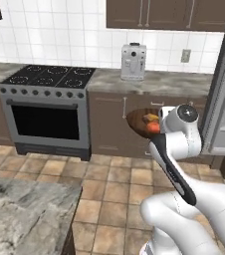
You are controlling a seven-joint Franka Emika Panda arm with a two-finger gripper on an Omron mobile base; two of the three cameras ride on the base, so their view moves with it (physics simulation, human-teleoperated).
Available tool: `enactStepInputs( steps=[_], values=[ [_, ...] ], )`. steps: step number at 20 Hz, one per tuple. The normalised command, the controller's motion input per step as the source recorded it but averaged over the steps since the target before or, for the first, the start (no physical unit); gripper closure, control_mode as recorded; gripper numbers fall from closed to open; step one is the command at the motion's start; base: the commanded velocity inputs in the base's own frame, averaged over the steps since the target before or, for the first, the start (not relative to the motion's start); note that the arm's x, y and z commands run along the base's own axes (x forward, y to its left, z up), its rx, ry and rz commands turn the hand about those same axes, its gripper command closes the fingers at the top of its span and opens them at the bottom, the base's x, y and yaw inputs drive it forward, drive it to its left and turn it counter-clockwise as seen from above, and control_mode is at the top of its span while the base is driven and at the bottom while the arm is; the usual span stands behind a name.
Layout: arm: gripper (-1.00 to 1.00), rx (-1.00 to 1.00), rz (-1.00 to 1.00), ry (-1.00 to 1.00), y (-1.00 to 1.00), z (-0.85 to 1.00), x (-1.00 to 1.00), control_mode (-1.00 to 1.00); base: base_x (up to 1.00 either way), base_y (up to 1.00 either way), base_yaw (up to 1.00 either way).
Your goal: Pick the chicken drumstick and squash from their plates and place them in the bowl. Then put the bowl in the fridge.
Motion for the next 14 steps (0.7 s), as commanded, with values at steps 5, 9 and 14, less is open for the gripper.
enactStepInputs(
  steps=[5, 9, 14],
  values=[
    [1.00, 0.00, 0.00, 0.00, 0.00, 0.00, 0.00, 1.00, 0.65, 0.20, -0.10],
    [1.00, 0.00, 0.00, 0.00, 0.00, 0.00, 0.00, 1.00, 0.54, 0.30, -0.26],
    [1.00, 0.00, 0.00, 0.00, 0.00, 0.00, 0.00, 1.00, 0.41, 0.36, -0.41]
  ],
)
